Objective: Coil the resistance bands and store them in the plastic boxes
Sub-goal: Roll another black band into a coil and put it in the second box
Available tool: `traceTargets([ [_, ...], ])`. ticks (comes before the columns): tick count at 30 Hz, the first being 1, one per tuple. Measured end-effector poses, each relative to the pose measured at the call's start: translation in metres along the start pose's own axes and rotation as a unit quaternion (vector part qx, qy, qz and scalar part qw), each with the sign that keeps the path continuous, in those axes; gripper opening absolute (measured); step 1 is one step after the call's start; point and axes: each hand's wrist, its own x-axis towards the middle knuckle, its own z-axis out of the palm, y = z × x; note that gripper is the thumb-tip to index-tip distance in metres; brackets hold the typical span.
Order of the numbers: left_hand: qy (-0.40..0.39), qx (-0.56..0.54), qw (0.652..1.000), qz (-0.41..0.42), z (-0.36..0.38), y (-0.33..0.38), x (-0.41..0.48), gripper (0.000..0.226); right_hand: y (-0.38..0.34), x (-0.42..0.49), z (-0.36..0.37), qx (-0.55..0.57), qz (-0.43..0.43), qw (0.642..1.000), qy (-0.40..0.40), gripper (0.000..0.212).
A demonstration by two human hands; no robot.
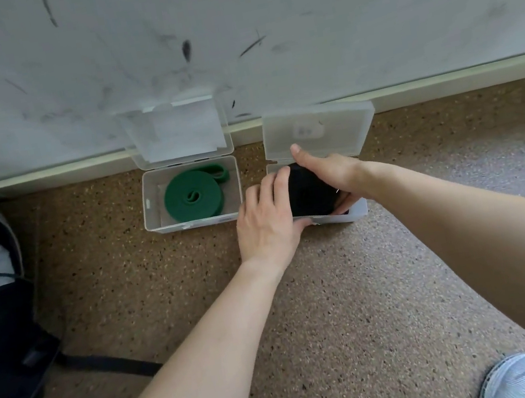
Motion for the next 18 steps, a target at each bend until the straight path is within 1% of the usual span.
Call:
traceTargets([
  [3, -0.015, -0.011, 0.999, -0.027, -0.002, -0.003, 0.005, 0.096, -0.008, -0.001, 0.012, -0.027, 0.003, 0.998, 0.049, 0.087],
  [8, -0.023, 0.013, 1.000, -0.012, -0.006, -0.008, 0.015, 0.098, -0.008, 0.001, 0.019, -0.020, 0.005, 0.995, 0.096, 0.092],
  [11, -0.017, 0.032, 0.999, 0.014, -0.004, -0.010, 0.014, 0.099, -0.001, 0.004, 0.021, 0.003, 0.004, 0.995, 0.097, 0.092],
  [14, -0.019, 0.042, 0.999, 0.022, -0.004, -0.010, 0.016, 0.096, 0.006, 0.008, 0.020, 0.064, 0.003, 0.995, 0.077, 0.093],
  [18, -0.030, 0.060, 0.997, 0.031, -0.008, -0.012, 0.024, 0.094, 0.016, 0.005, 0.019, 0.122, 0.001, 0.989, 0.085, 0.082],
])
